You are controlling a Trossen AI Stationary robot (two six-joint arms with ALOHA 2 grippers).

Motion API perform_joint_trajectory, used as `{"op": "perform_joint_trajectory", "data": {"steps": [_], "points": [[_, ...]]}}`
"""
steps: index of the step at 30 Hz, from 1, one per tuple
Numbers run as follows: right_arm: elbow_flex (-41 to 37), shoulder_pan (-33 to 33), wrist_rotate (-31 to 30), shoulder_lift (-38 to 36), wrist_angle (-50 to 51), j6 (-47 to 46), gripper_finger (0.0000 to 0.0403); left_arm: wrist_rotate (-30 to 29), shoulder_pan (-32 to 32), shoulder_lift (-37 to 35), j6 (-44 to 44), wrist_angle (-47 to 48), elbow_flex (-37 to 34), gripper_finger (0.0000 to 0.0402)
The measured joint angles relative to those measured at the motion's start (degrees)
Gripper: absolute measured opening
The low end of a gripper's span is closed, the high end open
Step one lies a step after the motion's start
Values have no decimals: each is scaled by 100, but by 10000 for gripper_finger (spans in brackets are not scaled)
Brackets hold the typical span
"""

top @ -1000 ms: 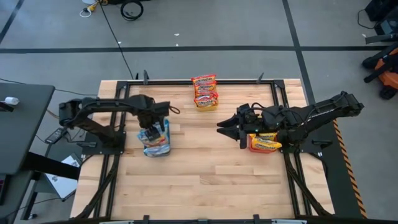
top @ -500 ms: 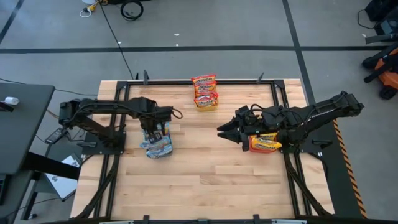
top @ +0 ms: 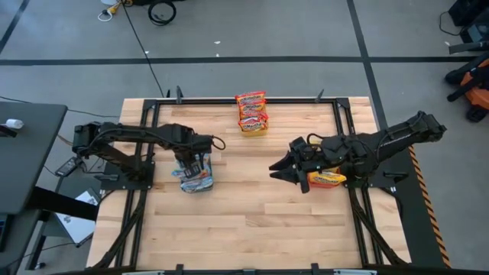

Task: Sort Maruchan noodles
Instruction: Put the blue noodle pack into the blue bin

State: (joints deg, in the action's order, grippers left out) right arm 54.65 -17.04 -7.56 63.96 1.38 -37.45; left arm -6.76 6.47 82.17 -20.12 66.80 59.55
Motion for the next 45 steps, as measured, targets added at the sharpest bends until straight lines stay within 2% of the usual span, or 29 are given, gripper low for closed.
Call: {"op": "perform_joint_trajectory", "data": {"steps": [4,9,14,17,21,26,31,37,41,45], "points": [[0,-50,-3,0,0,-33,160,-18,-60,-43,-20,131,162,80],[0,-31,-31,0,26,9,160,-37,-59,-167,-25,842,967,125],[0,-2,-246,0,386,5,160,405,-405,-448,-413,796,1440,145],[-2,-3,-321,16,456,-55,160,399,-857,-558,-805,597,1385,141],[-2,-19,-349,22,488,-138,160,68,-1302,-534,-1282,266,1000,122],[-2,-19,-355,26,462,-184,160,33,-1298,-337,-1781,-1094,27,85],[-2,-19,-354,26,433,-199,160,22,-1317,-113,-1804,-1656,-194,41],[-2,-2,-351,26,429,-186,160,-122,-1280,-42,-1380,-1406,-162,20],[-2,-2,-329,26,429,-200,160,-208,-1235,-178,-1385,-502,131,34],[-2,-2,-333,26,437,-184,160,-415,-1406,-378,-1667,-160,643,59]]}}
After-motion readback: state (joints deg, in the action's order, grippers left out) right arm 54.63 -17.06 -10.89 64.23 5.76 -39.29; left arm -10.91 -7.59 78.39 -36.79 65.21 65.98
